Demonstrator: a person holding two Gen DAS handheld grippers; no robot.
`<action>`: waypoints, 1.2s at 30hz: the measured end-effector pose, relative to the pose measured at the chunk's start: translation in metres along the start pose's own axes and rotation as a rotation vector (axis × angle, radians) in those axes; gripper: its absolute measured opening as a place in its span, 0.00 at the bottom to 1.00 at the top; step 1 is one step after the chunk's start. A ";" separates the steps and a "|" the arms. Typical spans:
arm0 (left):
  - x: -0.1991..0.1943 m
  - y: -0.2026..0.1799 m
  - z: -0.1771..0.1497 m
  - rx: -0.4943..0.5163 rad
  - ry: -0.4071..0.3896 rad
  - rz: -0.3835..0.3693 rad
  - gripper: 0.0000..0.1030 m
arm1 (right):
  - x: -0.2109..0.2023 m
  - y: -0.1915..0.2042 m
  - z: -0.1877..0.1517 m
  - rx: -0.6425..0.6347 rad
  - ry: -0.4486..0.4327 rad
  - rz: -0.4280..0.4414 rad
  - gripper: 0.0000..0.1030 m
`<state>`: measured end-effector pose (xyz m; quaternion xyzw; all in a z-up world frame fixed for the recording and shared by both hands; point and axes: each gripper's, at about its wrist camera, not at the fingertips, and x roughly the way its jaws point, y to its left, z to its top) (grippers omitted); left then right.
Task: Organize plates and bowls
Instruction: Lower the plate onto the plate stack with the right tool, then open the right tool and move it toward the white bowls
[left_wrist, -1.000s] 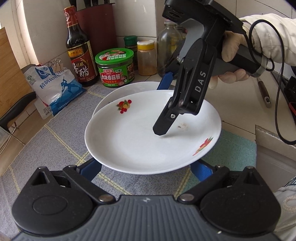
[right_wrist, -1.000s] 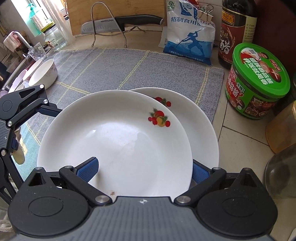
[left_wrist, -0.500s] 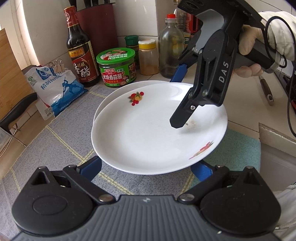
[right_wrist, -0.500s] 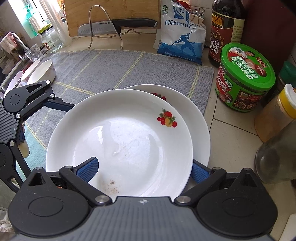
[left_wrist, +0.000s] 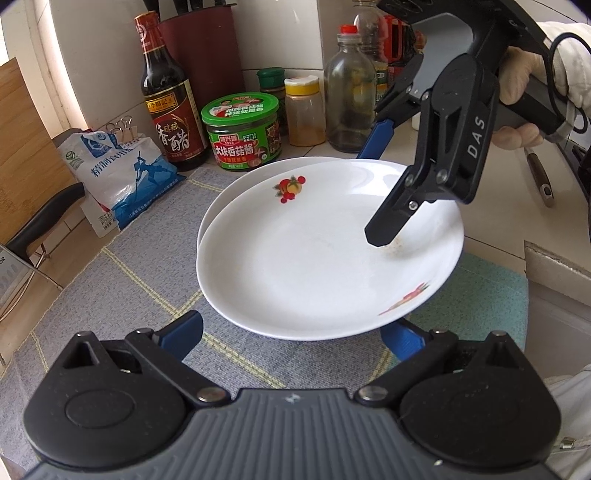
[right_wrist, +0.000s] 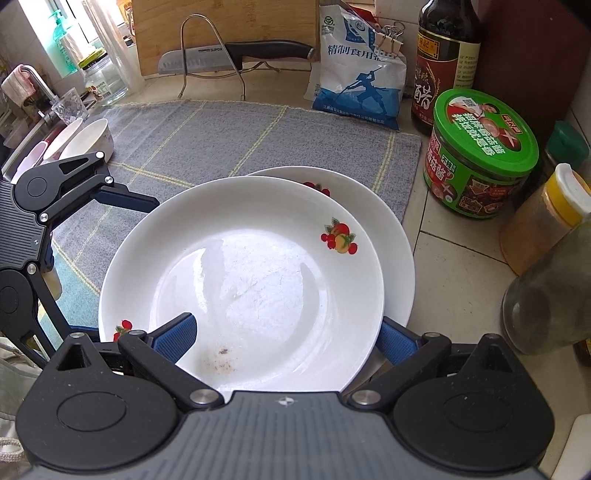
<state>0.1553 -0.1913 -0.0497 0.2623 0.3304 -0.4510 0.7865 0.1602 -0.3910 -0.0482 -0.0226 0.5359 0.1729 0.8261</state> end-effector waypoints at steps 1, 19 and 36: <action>0.000 -0.001 0.000 0.002 -0.001 0.002 0.99 | 0.000 0.000 0.000 -0.002 0.000 -0.002 1.00; -0.013 0.005 -0.006 -0.061 -0.073 0.007 0.99 | -0.023 0.013 -0.010 -0.039 -0.055 -0.123 1.00; -0.100 0.022 -0.053 -0.353 -0.195 0.228 0.99 | -0.039 0.106 0.017 -0.161 -0.388 -0.237 1.00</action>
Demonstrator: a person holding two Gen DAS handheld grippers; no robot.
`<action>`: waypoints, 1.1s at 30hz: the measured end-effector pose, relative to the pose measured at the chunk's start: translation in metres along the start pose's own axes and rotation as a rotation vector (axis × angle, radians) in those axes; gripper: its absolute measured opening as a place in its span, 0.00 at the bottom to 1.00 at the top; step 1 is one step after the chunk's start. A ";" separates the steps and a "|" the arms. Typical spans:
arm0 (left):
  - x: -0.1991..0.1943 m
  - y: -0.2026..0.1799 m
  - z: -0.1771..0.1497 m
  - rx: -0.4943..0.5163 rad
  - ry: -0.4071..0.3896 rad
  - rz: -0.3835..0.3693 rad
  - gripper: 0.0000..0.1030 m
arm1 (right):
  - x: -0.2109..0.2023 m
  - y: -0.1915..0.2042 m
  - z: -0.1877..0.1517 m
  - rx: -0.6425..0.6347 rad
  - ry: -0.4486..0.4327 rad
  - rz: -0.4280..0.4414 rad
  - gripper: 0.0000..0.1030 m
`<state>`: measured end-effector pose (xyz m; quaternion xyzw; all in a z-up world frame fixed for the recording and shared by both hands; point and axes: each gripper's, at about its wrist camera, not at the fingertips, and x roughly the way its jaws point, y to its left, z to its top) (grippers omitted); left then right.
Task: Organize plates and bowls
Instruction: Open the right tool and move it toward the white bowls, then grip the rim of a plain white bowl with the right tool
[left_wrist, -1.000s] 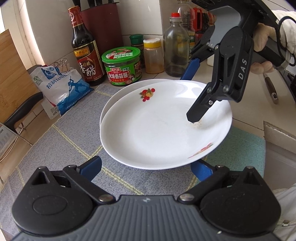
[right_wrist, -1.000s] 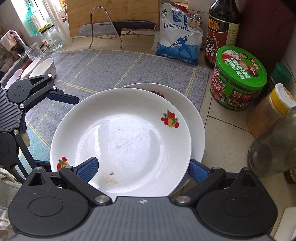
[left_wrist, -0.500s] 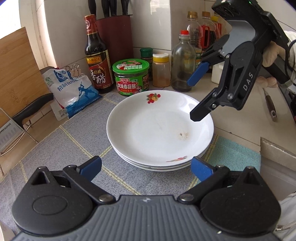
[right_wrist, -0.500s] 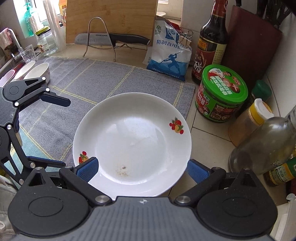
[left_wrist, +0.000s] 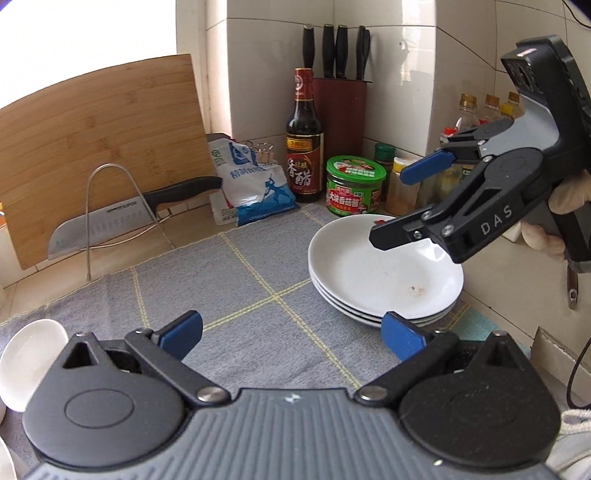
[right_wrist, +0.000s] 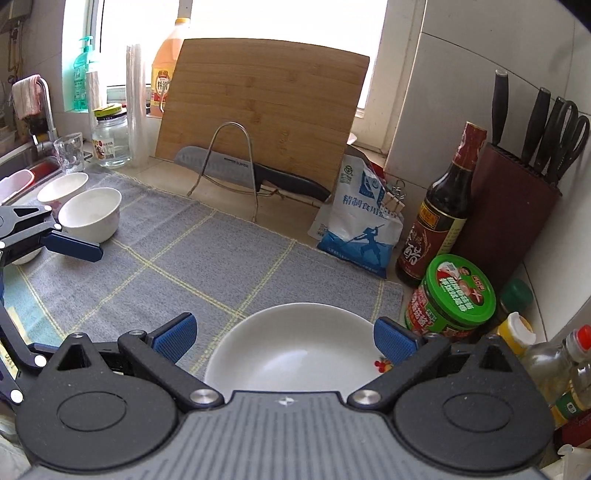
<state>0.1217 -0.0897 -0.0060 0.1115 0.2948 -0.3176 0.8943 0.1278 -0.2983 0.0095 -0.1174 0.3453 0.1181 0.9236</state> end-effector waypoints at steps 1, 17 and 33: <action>-0.006 0.006 -0.003 -0.010 0.001 0.013 0.99 | -0.001 0.007 0.002 0.001 -0.009 0.008 1.00; -0.106 0.121 -0.080 -0.032 0.050 0.067 0.99 | 0.017 0.181 0.043 0.017 -0.051 0.059 1.00; -0.142 0.212 -0.154 -0.112 0.113 0.244 0.99 | 0.082 0.300 0.080 -0.049 0.024 0.295 1.00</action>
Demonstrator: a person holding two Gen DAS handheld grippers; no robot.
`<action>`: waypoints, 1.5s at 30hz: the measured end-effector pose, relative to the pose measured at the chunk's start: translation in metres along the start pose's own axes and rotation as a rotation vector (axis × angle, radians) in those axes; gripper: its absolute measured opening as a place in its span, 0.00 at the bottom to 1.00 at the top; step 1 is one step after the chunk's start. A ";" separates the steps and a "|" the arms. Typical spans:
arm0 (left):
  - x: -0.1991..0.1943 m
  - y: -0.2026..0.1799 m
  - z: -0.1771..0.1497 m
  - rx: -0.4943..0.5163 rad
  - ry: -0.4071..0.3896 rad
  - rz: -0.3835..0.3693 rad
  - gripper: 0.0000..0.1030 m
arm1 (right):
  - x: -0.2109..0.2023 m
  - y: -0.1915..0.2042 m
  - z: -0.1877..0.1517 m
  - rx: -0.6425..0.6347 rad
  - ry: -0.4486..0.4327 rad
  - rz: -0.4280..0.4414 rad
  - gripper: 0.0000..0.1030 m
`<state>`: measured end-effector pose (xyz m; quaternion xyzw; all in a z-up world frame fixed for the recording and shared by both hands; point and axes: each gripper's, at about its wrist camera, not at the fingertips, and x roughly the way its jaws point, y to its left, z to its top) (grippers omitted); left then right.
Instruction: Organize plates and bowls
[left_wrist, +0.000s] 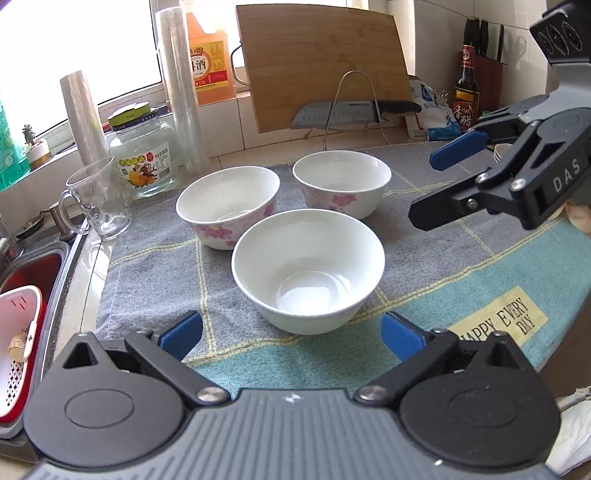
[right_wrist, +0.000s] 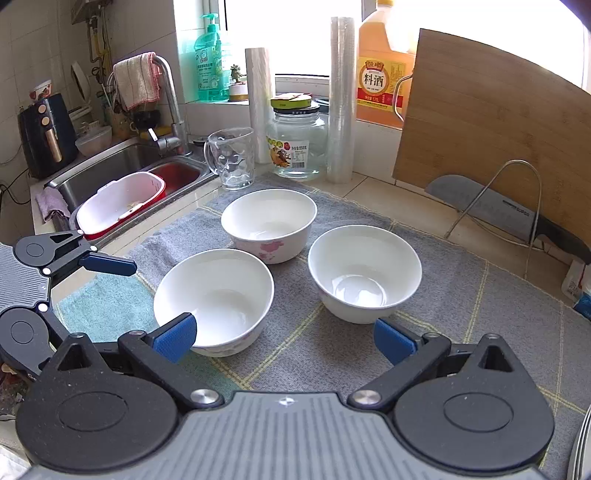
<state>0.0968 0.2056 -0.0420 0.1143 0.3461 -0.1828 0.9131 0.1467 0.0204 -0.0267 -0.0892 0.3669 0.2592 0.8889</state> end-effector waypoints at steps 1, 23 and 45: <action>0.003 0.002 -0.002 0.002 0.000 0.002 0.99 | 0.004 0.003 0.001 -0.005 0.006 0.010 1.00; 0.027 0.003 -0.007 0.066 -0.028 -0.072 0.97 | 0.066 0.022 0.017 -0.018 0.088 0.117 1.00; 0.030 0.004 -0.003 0.064 -0.037 -0.106 0.81 | 0.084 0.014 0.023 0.038 0.113 0.198 0.82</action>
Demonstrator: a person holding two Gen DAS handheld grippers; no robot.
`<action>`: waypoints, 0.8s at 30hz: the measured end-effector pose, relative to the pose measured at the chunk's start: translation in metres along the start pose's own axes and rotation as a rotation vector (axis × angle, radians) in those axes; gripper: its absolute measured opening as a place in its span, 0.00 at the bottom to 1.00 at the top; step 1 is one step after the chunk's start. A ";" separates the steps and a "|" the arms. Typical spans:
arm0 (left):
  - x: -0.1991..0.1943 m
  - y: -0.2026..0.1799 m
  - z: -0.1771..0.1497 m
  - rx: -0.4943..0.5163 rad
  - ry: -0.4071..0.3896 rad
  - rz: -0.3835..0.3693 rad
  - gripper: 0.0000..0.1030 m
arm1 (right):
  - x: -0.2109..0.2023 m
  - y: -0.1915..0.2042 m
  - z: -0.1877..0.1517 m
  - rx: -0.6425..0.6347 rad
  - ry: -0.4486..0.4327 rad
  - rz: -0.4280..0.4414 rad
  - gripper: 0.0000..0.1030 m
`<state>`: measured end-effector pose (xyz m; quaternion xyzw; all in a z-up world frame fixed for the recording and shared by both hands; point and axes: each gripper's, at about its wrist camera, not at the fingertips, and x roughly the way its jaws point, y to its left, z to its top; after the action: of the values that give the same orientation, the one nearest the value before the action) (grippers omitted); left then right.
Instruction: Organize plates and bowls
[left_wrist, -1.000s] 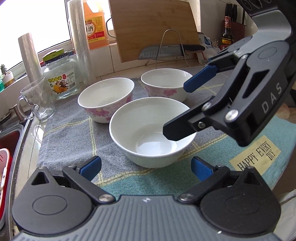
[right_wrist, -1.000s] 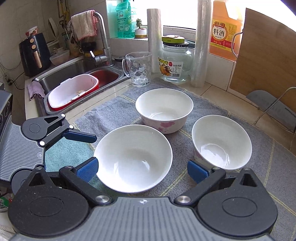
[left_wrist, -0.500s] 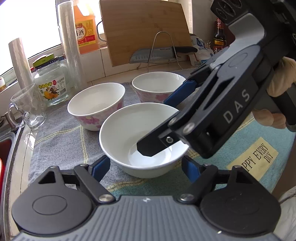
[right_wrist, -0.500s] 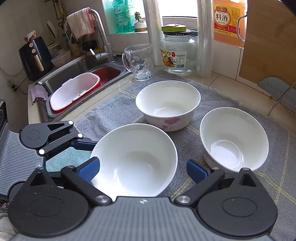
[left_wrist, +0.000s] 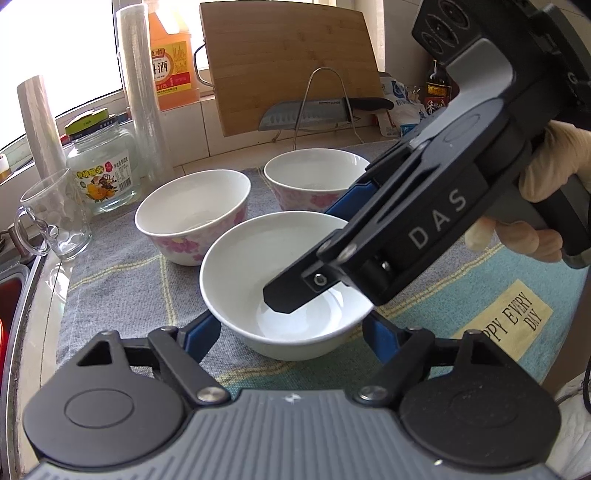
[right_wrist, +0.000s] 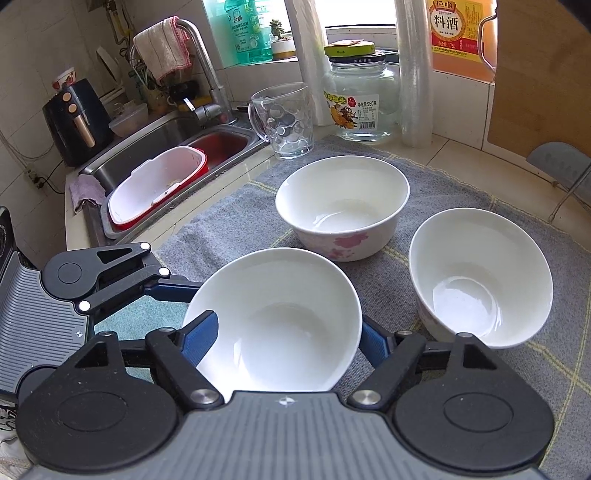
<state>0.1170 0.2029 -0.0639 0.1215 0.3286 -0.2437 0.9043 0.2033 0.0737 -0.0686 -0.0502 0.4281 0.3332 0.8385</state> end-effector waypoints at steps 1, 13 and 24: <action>0.000 0.000 0.000 0.001 0.002 0.000 0.81 | 0.000 0.000 0.000 0.001 0.000 0.000 0.82; -0.009 -0.008 0.008 0.017 0.003 -0.030 0.81 | -0.021 0.000 -0.006 0.012 -0.025 -0.025 0.77; -0.008 -0.038 0.019 0.076 0.000 -0.121 0.81 | -0.056 -0.010 -0.034 0.084 -0.050 -0.093 0.77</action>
<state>0.1017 0.1663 -0.0468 0.1357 0.3259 -0.3103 0.8827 0.1631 0.0250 -0.0499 -0.0265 0.4178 0.2768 0.8649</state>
